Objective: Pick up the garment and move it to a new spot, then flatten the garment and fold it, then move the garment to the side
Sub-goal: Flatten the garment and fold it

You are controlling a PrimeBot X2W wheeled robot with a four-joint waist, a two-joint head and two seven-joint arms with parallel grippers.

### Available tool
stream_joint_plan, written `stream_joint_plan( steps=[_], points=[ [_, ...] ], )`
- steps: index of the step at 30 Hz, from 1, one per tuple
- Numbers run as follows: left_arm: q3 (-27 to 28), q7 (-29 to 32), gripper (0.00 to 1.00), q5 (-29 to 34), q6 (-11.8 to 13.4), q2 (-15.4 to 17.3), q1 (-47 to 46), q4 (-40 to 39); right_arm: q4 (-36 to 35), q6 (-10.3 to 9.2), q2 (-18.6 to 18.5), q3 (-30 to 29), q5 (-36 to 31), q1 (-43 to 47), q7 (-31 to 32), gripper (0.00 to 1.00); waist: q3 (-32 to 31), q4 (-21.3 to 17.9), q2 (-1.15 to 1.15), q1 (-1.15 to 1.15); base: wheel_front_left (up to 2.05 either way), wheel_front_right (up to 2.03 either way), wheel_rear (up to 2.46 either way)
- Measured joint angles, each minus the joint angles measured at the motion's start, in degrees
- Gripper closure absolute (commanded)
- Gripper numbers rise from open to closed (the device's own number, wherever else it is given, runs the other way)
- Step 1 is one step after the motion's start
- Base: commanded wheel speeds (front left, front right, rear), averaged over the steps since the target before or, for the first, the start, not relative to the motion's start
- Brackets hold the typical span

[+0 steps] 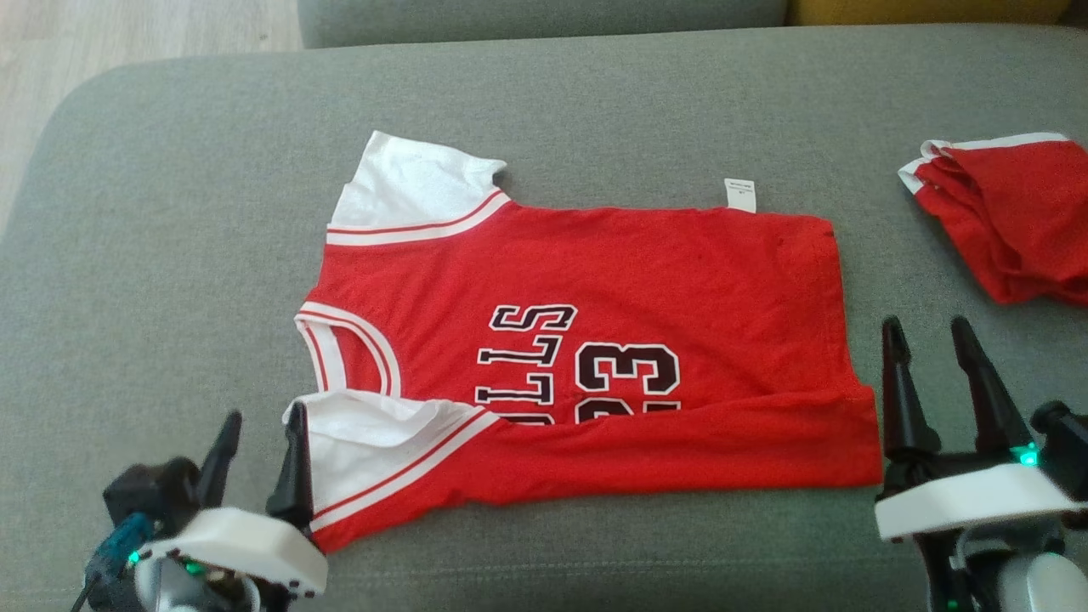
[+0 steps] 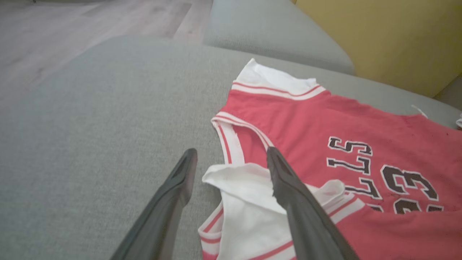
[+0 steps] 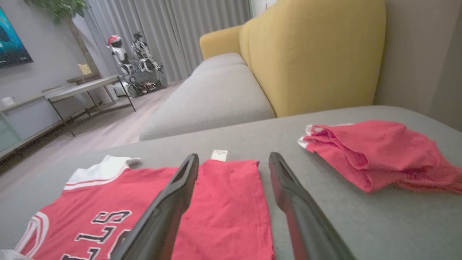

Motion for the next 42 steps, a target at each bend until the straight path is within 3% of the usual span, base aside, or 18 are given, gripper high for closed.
stream_joint_plan(
  steps=[4, 14, 20, 23, 33, 42],
  points=[
    [-0.20, -2.92, 0.00, 2.74, 0.49, 0.37, -1.51, -2.71, -2.49, 0.00, 0.00, 2.07, -0.91, -0.20, -0.20, 0.00, -0.33, 0.32, 0.00, 0.00, 0.00, 0.00, 0.00],
    [-1.90, -3.00, 0.00, 3.75, 0.68, 0.57, -3.21, -3.85, -3.60, 0.00, -0.01, 2.18, -1.29, -0.09, 0.59, 0.00, 0.87, 1.11, 0.00, 0.00, 0.00, 0.00, 0.00],
    [-2.69, -2.03, 0.00, 3.34, -2.31, 1.03, -10.83, -2.34, -4.64, 0.00, -0.01, 1.74, -1.30, -1.28, 0.94, 0.00, 3.94, 1.09, 0.00, 0.00, 0.00, 0.00, 0.00],
    [-2.89, -0.05, 0.00, 0.67, -5.86, 1.19, -21.09, 1.93, -4.69, 0.00, -0.02, 2.00, -1.30, -4.70, 1.27, 0.00, 7.27, 0.49, 0.00, 0.00, 0.00, 0.00, 0.00],
    [-3.02, 3.63, 0.00, -2.78, -12.48, 3.22, -40.71, 20.31, -3.65, 0.00, -0.08, 3.99, -1.23, -10.67, 0.65, 0.00, 14.81, -3.26, 0.00, 0.01, 0.00, 0.00, 0.00],
    [-6.00, 6.15, 0.00, -7.46, -14.29, 8.34, -53.66, 35.56, -1.32, 0.00, -0.14, 6.08, 0.27, -14.12, -1.55, 0.00, 21.30, -7.53, 0.00, 0.01, 0.00, 0.00, 0.00]
  ],
)
